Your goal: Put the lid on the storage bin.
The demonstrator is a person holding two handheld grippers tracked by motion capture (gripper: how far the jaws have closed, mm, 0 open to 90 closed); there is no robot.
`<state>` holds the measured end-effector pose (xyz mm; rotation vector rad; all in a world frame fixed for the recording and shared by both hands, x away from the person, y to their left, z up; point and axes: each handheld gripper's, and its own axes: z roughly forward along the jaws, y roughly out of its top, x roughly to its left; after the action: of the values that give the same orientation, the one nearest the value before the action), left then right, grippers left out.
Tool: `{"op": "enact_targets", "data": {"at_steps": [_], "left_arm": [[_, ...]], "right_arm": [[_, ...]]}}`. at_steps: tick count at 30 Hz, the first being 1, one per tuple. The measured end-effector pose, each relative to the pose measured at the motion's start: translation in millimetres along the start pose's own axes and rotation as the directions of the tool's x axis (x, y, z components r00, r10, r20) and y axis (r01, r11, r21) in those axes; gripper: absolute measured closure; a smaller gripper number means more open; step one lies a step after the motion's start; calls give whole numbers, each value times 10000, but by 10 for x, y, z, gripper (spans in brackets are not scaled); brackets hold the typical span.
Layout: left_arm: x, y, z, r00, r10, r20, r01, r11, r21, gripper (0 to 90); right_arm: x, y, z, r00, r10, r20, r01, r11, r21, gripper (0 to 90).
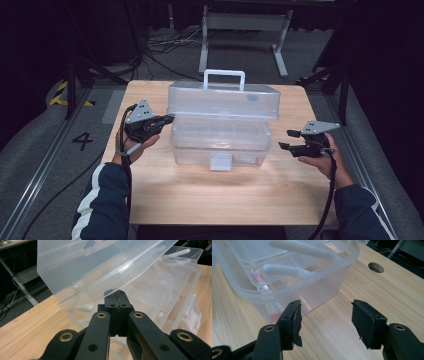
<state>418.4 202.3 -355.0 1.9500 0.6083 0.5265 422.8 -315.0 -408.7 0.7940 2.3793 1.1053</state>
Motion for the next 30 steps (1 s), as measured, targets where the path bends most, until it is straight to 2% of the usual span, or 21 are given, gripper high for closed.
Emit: {"op": "enact_targets", "data": {"at_steps": [13, 23, 30], "left_arm": [[-56, -87, -8, 9999, -22, 108, 21, 9999, 103, 900], [-102, -127, -22, 9999, 129, 88, -133, 9992, 378, 900], [-140, -146, -46, 9997, 204, 126, -209, 9990, 406, 900]], "right_arm": [[44, -80, 3, 9996, -180, -211, 183, 9997, 131, 393], [112, -119, 26, 9988, -345, -347, 355, 9989, 298, 387], [133, -135, 42, 9985, -352, -417, 367, 9987, 360, 386]]}}
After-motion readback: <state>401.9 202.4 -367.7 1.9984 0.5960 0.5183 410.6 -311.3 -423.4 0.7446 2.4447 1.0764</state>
